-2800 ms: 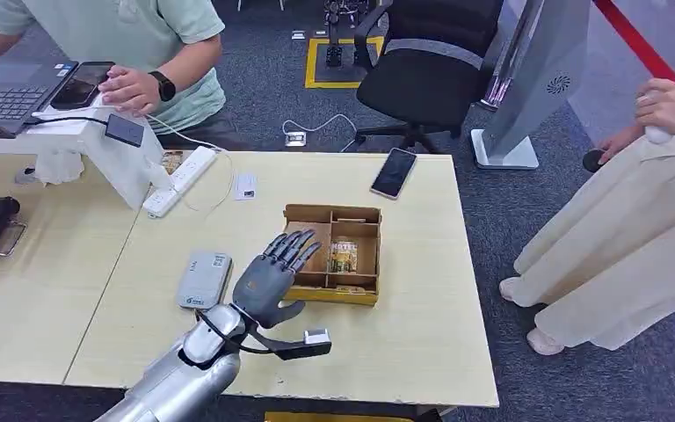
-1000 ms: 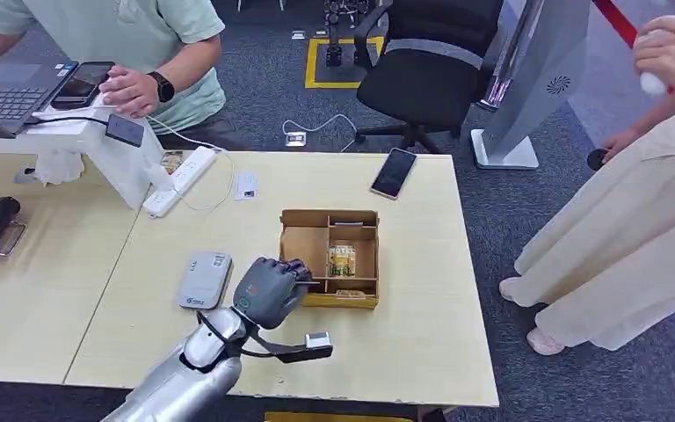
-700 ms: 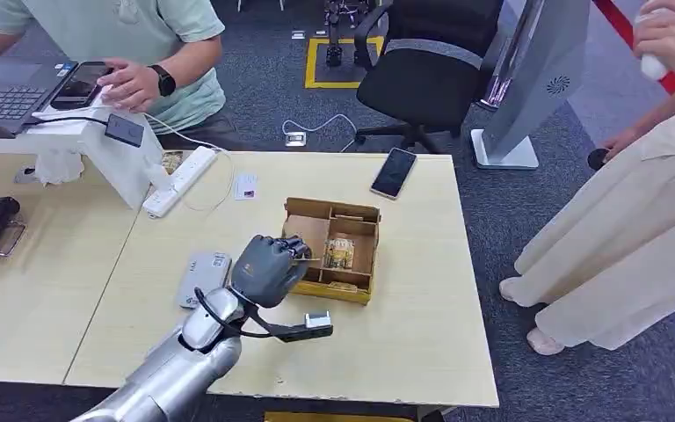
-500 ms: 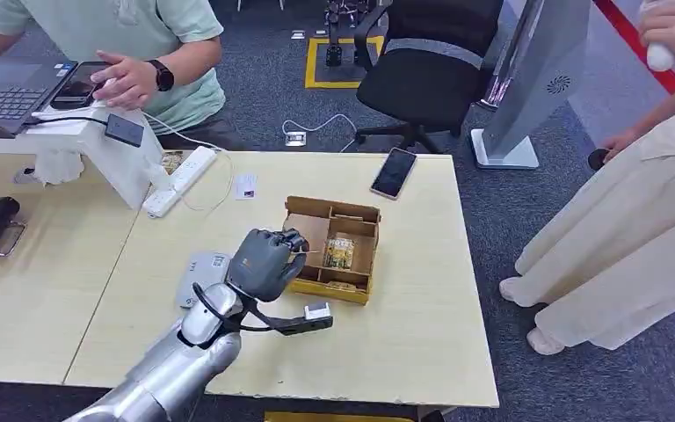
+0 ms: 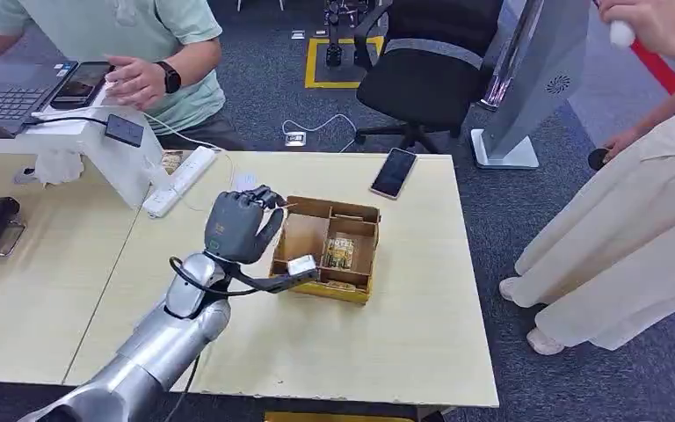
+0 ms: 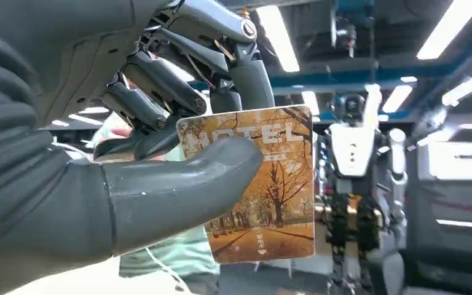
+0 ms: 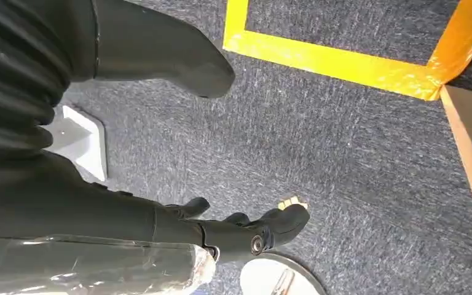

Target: Pass the card to the sensor for recognition and then transmit it.

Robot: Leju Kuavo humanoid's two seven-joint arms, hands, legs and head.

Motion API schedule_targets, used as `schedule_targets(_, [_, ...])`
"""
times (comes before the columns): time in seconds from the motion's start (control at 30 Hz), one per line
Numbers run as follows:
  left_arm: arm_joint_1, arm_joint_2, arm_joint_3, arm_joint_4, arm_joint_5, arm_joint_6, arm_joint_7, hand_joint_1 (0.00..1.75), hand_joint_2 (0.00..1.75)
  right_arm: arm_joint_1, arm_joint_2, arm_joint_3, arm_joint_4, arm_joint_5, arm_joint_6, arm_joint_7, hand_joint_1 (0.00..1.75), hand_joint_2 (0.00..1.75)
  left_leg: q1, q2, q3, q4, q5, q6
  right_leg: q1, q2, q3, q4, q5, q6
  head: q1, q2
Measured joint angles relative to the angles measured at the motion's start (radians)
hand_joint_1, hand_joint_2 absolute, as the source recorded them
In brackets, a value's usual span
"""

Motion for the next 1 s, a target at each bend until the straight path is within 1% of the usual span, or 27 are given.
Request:
schedule_targets(0.1, [-0.014, 0.0, 0.014, 0.0, -0.004, 0.005, 0.0, 1.75, 1.75, 0.001, 0.0, 0.0, 0.0, 0.001, 0.0, 0.0, 0.0, 1.75, 0.0, 0.0, 0.0, 0.0, 0.0, 0.0, 0.0, 0.0, 0.0, 0.0, 0.0, 0.0, 0.0, 0.0])
schedule_targets(0.17, [-0.021, 0.0, 0.027, 0.0, -0.026, 0.023, 0.009, 1.75, 1.75, 0.002, 0.0, 0.001, 0.0, 0.001, 0.0, 0.0, 0.0, 1.75, 0.0, 0.0, 0.0, 0.0, 0.0, 0.0, 0.0, 0.0, 0.0, 0.0, 0.0, 0.0, 0.0, 0.0])
schedule_targets(0.23, [-0.034, -0.002, 0.044, 0.0, -0.088, 0.051, 0.034, 1.75, 1.75, 0.002, 0.0, 0.001, 0.0, 0.002, 0.0, 0.001, 0.0, 1.75, 0.0, 0.0, 0.0, 0.0, 0.0, 0.0, 0.0, 0.0, 0.0, 0.0, 0.0, 0.0, 0.0, 0.0])
schedule_targets(0.3, [-0.045, -0.011, 0.071, 0.001, -0.16, 0.056, 0.046, 1.75, 1.75, 0.002, 0.0, 0.003, 0.0, 0.003, 0.0, 0.003, 0.0, 1.75, 0.0, 0.0, 0.0, 0.0, 0.0, 0.0, 0.0, 0.0, 0.0, 0.0, 0.0, 0.0, 0.0, 0.0])
schedule_targets(0.43, [-0.065, -0.063, 0.184, 0.001, -0.303, 0.057, 0.041, 1.75, 1.75, 0.002, 0.0, 0.012, 0.0, 0.006, 0.0, 0.009, 0.0, 1.75, 0.0, 0.0, 0.0, 0.0, 0.0, 0.0, 0.0, 0.0, 0.0, 0.0, 0.0, 0.0, 0.0, 0.0])
schedule_targets(0.53, [-0.089, -0.093, 0.256, 0.005, -0.356, 0.057, 0.056, 1.75, 1.75, 0.003, 0.0, 0.018, 0.002, 0.011, -0.001, 0.011, 0.0, 1.75, 0.0, 0.0, 0.0, 0.0, 0.0, 0.0, 0.0, 0.0, 0.0, 0.0, 0.0, 0.0, 0.0, 0.0])
schedule_targets(0.73, [-0.129, -0.119, 0.331, 0.027, -0.405, 0.057, 0.106, 1.75, 1.75, 0.003, 0.0, 0.024, 0.005, 0.014, -0.003, 0.011, 0.0, 1.75, 0.0, 0.0, 0.0, 0.0, 0.0, 0.0, 0.0, 0.0, 0.0, 0.0, 0.0, 0.0, 0.0, 0.0])
schedule_targets(0.87, [-0.136, -0.126, 0.347, 0.038, -0.41, 0.057, 0.111, 1.75, 1.75, 0.003, 0.0, 0.025, 0.006, 0.013, -0.003, 0.011, 0.0, 1.75, 0.0, 0.0, 0.0, 0.0, 0.0, 0.0, 0.0, 0.0, 0.0, 0.0, 0.0, 0.0, 0.0, 0.0])
schedule_targets(1.0, [-0.153, -0.126, 0.357, 0.044, -0.428, 0.057, 0.145, 1.75, 1.75, 0.003, 0.0, 0.025, 0.008, 0.008, -0.004, 0.008, 0.0, 1.75, 0.0, 0.0, 0.0, 0.0, 0.0, 0.0, 0.0, 0.0, 0.0, 0.0, 0.0, 0.0, 0.0, 0.0])
